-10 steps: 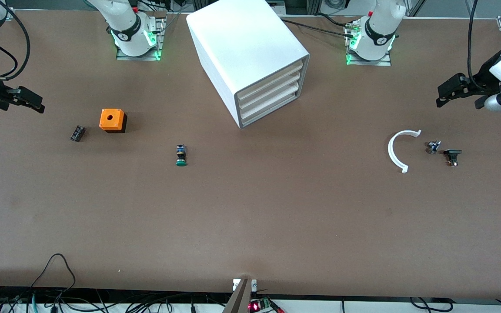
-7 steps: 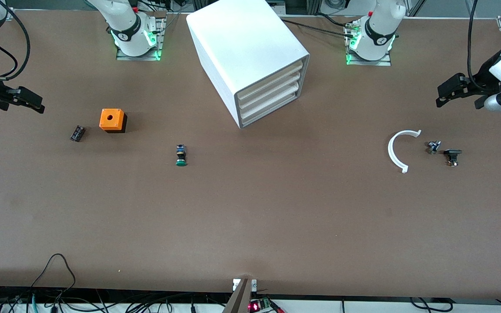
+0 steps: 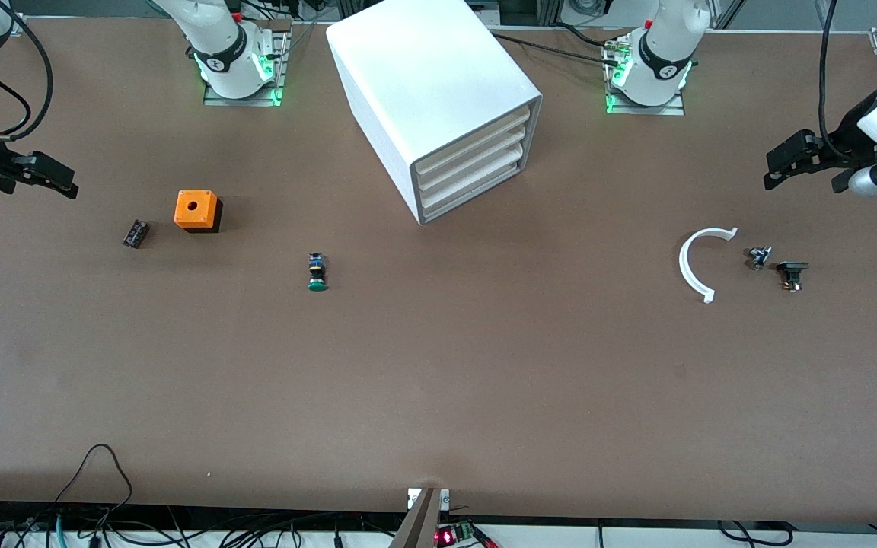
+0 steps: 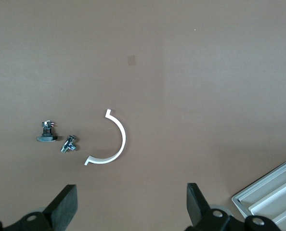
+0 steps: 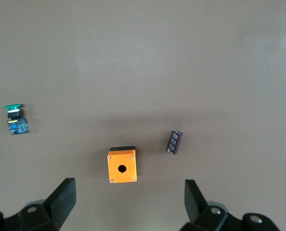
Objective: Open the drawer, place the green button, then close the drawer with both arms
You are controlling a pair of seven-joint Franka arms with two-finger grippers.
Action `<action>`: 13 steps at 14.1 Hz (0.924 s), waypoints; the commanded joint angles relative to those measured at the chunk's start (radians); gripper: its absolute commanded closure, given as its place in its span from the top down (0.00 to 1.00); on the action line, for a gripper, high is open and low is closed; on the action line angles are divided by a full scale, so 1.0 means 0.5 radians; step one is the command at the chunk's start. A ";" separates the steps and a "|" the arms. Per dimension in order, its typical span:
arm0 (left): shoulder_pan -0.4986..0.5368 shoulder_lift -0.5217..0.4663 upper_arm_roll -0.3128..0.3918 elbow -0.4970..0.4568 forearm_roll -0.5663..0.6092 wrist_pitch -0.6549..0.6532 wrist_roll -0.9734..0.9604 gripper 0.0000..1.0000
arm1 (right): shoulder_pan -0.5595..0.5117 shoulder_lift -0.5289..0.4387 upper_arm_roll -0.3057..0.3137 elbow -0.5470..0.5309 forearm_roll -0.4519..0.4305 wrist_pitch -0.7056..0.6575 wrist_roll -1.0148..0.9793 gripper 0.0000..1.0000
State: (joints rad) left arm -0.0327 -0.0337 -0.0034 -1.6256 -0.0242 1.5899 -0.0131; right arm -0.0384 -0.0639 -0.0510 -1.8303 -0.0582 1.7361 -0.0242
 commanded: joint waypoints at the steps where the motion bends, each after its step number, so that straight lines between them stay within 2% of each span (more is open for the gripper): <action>1: 0.004 0.040 0.004 0.079 -0.038 -0.060 0.035 1.00 | -0.027 -0.032 0.019 -0.024 0.033 0.007 -0.022 1.00; 5: -0.002 0.052 -0.002 0.082 -0.041 -0.060 0.029 1.00 | -0.027 -0.032 0.022 -0.021 0.033 0.007 -0.022 1.00; 8: -0.063 0.165 -0.051 0.082 -0.053 -0.103 0.048 1.00 | -0.027 -0.032 0.019 -0.021 0.033 0.004 -0.022 1.00; 11: -0.057 0.346 -0.186 0.058 -0.169 -0.027 0.051 1.00 | -0.027 -0.032 0.019 -0.021 0.033 0.004 -0.022 1.00; 13: -0.060 0.579 -0.217 -0.074 -0.380 0.060 0.054 1.00 | -0.027 -0.029 0.019 -0.021 0.037 0.004 -0.019 1.00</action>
State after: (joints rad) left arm -0.0675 0.1378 -0.1025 -1.6350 -0.1314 1.5842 -0.0093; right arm -0.0385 -0.0640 -0.0509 -1.8302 -0.0581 1.7361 -0.0242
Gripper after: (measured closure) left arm 0.000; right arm 0.000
